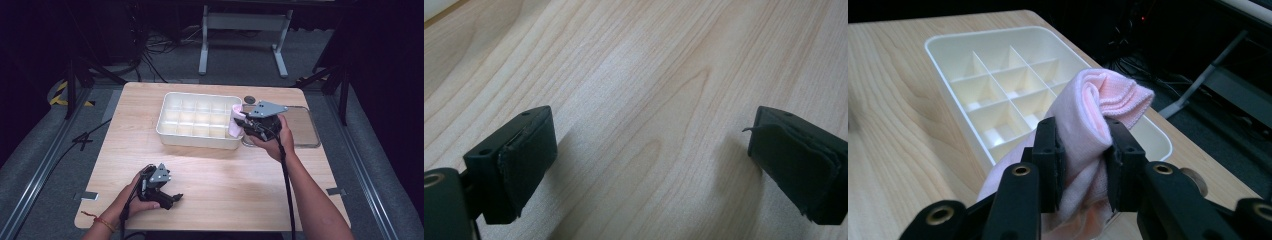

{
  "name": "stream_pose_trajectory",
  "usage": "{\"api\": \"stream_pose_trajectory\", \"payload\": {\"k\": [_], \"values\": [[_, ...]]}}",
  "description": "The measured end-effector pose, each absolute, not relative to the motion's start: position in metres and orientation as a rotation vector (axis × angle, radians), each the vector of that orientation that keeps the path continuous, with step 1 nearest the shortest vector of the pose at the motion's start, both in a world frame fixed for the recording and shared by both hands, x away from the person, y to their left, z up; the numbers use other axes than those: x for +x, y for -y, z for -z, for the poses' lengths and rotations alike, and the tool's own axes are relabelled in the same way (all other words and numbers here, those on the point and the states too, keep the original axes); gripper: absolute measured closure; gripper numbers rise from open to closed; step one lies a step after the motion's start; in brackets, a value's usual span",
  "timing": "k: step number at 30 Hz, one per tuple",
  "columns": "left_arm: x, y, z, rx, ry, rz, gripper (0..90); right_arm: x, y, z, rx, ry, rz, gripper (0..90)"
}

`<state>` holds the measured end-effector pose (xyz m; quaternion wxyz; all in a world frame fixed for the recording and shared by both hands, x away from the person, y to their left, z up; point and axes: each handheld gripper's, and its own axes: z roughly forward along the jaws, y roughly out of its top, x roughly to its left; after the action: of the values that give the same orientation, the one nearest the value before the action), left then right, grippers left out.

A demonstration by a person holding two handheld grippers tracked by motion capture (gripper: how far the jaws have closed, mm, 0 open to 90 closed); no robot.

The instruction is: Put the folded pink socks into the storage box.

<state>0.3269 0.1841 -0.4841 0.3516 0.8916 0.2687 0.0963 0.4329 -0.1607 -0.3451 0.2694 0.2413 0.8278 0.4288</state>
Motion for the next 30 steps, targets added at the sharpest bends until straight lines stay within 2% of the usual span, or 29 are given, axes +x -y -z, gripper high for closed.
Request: {"api": "stream_pose_trajectory", "payload": {"k": [20, 30], "values": [[0.327, -0.184, 0.484, 2.313, -0.693, -0.251, 5.6, 0.45, 0.134, 0.374, 0.617, -2.325, -0.968, 71.0], [0.327, -0.184, 0.484, 2.312, -0.694, -0.249, 5.6, 0.46, 0.139, 0.382, 0.677, -2.312, -0.917, 71.0]]}}
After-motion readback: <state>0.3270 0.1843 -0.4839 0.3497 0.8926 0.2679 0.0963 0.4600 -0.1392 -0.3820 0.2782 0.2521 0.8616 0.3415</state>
